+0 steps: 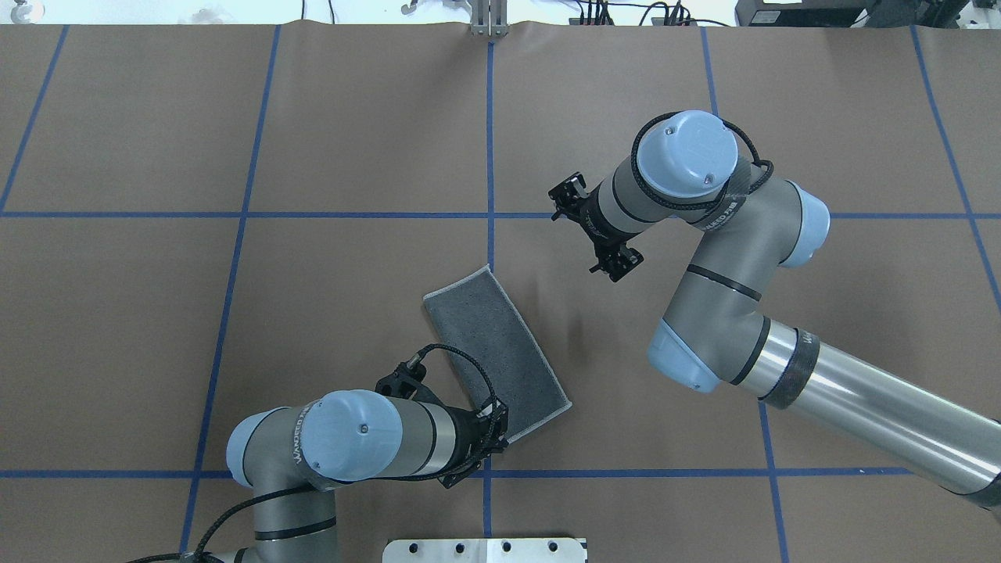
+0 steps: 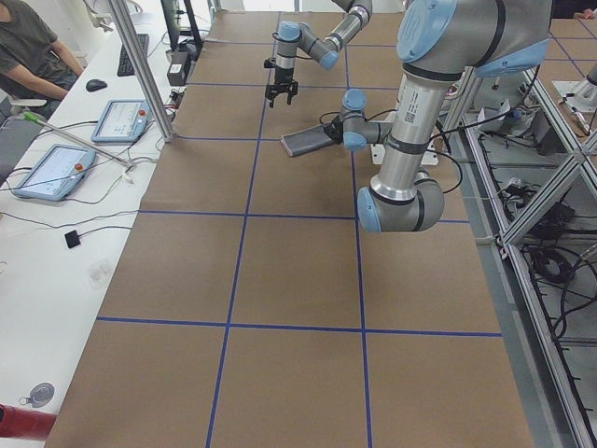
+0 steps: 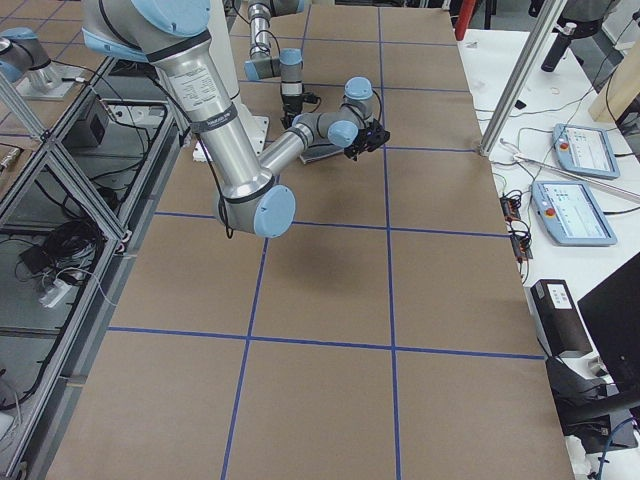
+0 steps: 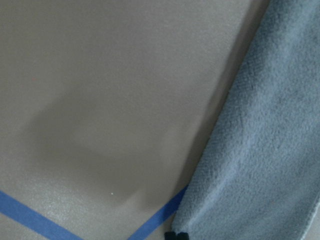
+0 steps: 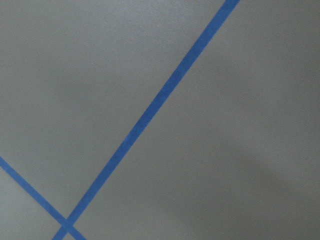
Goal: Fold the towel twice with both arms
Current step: 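Grasp the grey towel's near end with the left gripper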
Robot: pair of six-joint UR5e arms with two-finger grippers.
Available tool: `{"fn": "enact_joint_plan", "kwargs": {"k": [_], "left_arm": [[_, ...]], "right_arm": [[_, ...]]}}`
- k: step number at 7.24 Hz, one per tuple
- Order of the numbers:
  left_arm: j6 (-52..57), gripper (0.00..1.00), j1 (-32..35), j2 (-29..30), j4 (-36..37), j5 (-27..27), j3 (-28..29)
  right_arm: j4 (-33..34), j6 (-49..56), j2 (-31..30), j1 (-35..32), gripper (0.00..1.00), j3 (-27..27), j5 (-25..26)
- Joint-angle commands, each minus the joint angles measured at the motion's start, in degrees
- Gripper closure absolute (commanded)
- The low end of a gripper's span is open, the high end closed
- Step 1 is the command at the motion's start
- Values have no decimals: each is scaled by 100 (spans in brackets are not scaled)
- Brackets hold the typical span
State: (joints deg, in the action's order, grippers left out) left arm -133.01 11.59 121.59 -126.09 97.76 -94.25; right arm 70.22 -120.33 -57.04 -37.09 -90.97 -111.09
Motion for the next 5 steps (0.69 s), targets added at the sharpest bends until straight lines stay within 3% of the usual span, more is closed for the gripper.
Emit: {"fn": "enact_joint_plan", "kwargs": {"k": [1,2,5], "left_arm": [[47,100,10,-65,-3,85,-58],[56,100,53,-83,-108,495,-75],[170,100,281,-460,-407,979,-128]], "right_arm": [[0,0,-1,0,0,-9,0],[0,0,-1,0,0,0,0],[0,0,-1,0,0,-9,0]]}}
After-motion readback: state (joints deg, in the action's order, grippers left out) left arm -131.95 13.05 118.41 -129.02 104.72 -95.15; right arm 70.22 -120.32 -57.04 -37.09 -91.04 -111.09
